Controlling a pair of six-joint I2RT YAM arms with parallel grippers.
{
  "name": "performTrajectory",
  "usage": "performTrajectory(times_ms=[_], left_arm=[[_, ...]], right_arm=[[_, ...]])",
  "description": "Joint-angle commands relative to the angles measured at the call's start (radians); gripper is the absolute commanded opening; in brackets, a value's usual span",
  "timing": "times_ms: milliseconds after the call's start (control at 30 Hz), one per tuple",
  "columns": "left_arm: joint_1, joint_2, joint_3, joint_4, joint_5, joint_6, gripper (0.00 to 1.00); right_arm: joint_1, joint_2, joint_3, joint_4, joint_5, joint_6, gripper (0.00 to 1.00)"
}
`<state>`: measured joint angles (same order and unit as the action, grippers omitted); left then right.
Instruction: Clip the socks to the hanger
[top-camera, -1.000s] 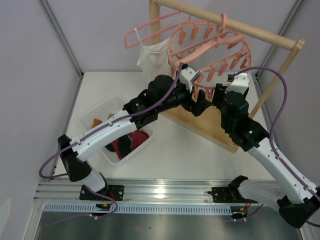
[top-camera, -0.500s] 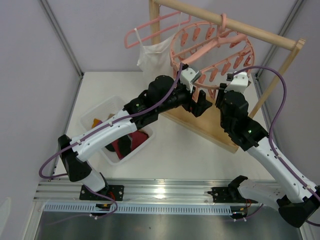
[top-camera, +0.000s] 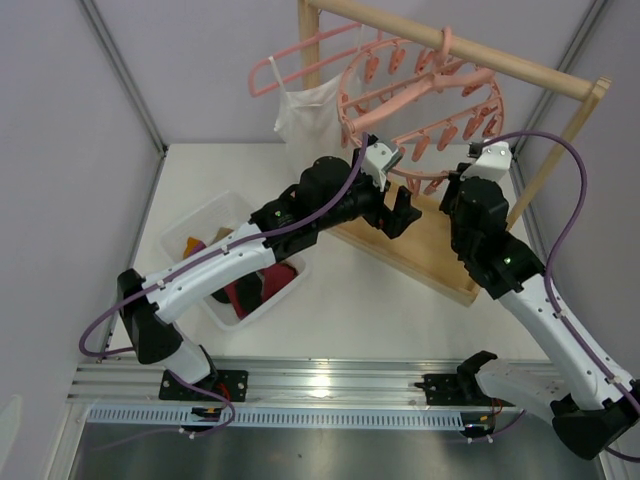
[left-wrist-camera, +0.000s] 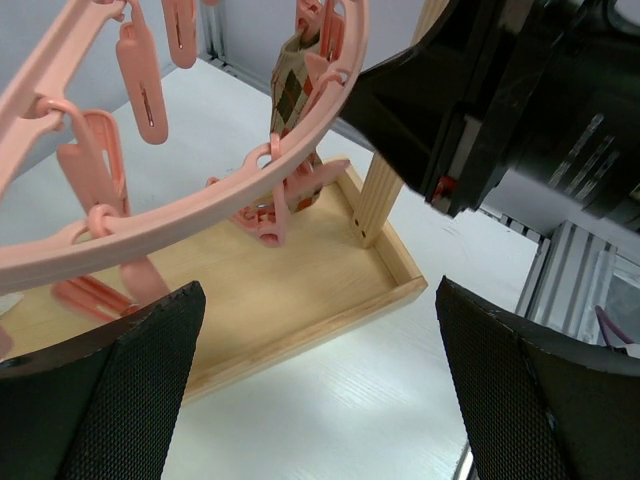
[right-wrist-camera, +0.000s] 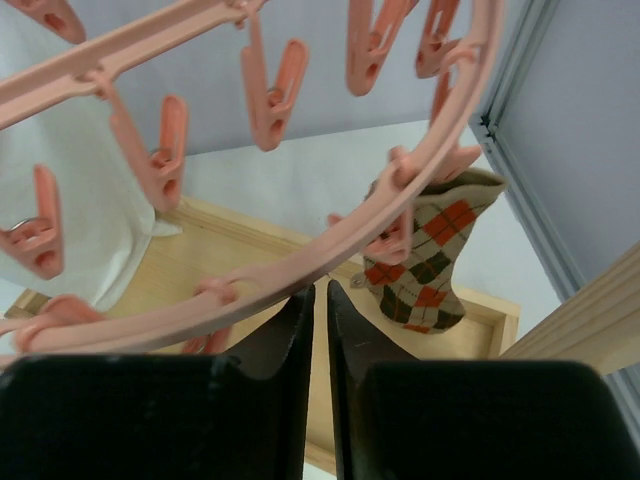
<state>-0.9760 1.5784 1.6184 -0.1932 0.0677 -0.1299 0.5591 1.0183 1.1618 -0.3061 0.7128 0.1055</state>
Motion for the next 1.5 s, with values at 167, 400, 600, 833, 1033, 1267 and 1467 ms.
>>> performTrajectory(times_ms=[167, 400, 600, 833, 1033, 1267, 1467], left_arm=[[-0.009, -0.063, -0.026, 0.054, -0.037, 0.015, 0.99], [-0.009, -0.070, -0.028, 0.054, -0.035, 0.013, 0.99], [-0.009, -0.075, -0.026, 0.058, -0.031, 0.015, 1.00], [-0.009, -0.074, -0.022, 0.061, -0.016, 0.007, 0.99], [-0.009, -0.080, -0.022, 0.075, 0.004, -0.014, 1.00], [-0.009, -0.089, -0.028, 0.077, 0.029, -0.045, 0.99], [-0.009, -0.136, -0.071, 0.078, 0.032, -0.060, 0.99]], right_arm=[[-0.090, -0.069, 0.070, -0.036, -0.167, 0.088, 0.13], [-0.100, -0.099, 0.081, -0.083, -0.297, 0.077, 0.39], [-0.102, -0.132, 0.082, -0.102, -0.472, 0.030, 0.54], [-0.100, -0.119, 0.096, -0.113, -0.530, 0.026, 0.55], [-0.100, -0.129, 0.075, -0.103, -0.575, 0.003, 0.55], [-0.105, -0.121, 0.059, -0.080, -0.487, 0.003, 0.54], [-0.114, -0.116, 0.061, -0.097, -0.504, 0.014, 0.53]])
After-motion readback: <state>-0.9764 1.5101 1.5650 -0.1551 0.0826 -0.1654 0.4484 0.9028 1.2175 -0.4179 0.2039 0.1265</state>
